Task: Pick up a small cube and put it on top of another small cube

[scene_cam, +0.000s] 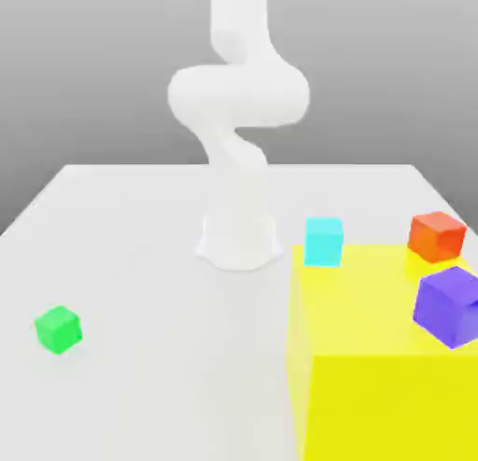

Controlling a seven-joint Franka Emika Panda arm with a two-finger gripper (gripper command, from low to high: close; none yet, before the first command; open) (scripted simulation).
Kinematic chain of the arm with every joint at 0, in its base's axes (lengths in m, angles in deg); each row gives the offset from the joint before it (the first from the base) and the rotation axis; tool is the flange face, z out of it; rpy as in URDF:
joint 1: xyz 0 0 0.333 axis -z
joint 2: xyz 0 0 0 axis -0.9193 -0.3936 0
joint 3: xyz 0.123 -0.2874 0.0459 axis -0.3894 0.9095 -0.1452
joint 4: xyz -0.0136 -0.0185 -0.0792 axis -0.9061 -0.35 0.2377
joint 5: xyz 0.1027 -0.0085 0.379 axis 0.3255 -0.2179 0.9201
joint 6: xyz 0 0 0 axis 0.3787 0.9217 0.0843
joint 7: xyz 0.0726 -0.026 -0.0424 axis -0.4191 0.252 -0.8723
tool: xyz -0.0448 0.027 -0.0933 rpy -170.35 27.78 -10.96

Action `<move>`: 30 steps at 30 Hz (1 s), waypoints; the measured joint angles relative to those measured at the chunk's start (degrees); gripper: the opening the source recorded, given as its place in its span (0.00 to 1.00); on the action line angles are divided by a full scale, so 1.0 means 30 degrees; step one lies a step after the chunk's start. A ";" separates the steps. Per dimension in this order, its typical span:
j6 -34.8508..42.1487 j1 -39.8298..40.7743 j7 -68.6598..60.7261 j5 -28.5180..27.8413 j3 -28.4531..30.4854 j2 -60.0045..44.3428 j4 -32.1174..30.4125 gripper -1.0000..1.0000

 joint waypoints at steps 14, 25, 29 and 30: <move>-0.5672 0.3269 -0.2503 0.0257 0.5632 -0.9705 -0.4603 0.50; -1.0311 0.7578 -0.7570 0.5371 0.5469 -1.7643 -0.6722 0.50; -1.2140 0.9945 -0.9331 0.7646 0.2613 -2.0027 -0.6169 0.00; -1.2140 0.9945 -0.9331 0.7646 0.2613 -2.0027 -0.6169 0.00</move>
